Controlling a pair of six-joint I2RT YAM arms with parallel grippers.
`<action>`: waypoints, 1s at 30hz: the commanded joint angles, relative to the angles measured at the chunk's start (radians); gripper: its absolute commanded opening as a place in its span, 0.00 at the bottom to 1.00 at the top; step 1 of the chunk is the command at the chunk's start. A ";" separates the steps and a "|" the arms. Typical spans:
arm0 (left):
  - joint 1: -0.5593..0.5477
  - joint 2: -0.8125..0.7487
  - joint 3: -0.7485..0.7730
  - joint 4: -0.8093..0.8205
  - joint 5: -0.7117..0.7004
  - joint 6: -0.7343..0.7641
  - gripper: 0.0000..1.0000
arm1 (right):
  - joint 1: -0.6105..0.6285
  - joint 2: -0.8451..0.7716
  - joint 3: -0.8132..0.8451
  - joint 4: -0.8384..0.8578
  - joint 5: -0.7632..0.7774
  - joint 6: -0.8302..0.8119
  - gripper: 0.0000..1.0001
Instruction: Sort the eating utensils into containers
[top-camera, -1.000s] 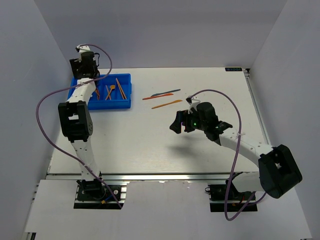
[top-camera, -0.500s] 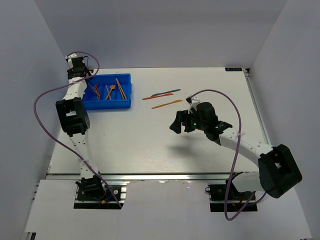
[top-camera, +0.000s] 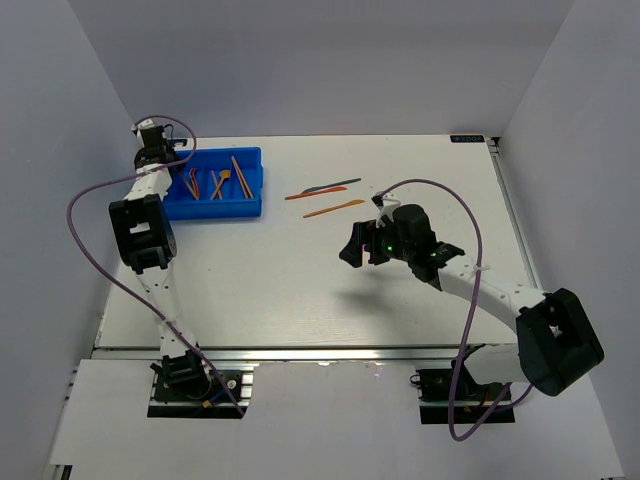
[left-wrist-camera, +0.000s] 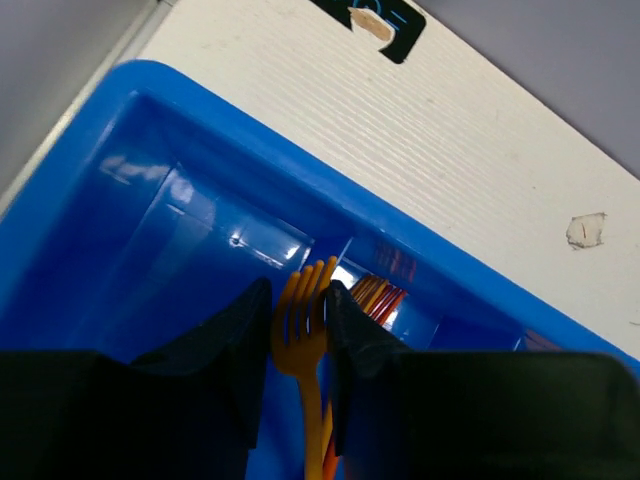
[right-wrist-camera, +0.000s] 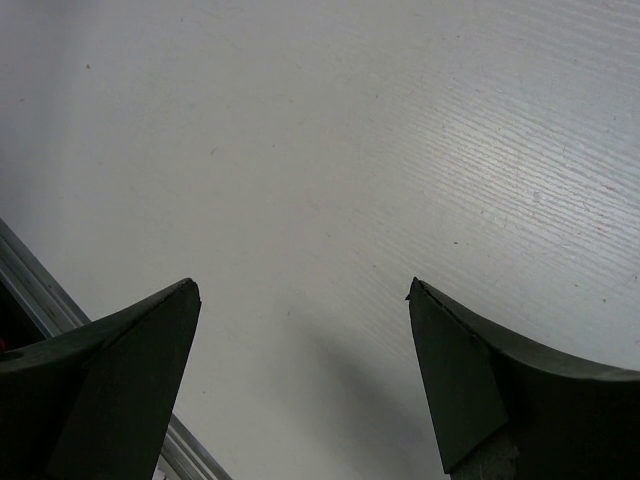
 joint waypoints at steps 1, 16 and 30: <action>0.001 -0.071 -0.048 0.071 0.056 0.006 0.34 | -0.002 0.016 0.011 0.046 -0.007 -0.016 0.89; -0.006 -0.167 -0.081 0.114 0.155 0.090 0.28 | 0.001 0.028 0.015 0.054 -0.037 -0.010 0.89; -0.055 -0.113 0.028 -0.007 0.241 0.202 0.52 | 0.001 0.028 0.017 0.051 -0.050 -0.008 0.89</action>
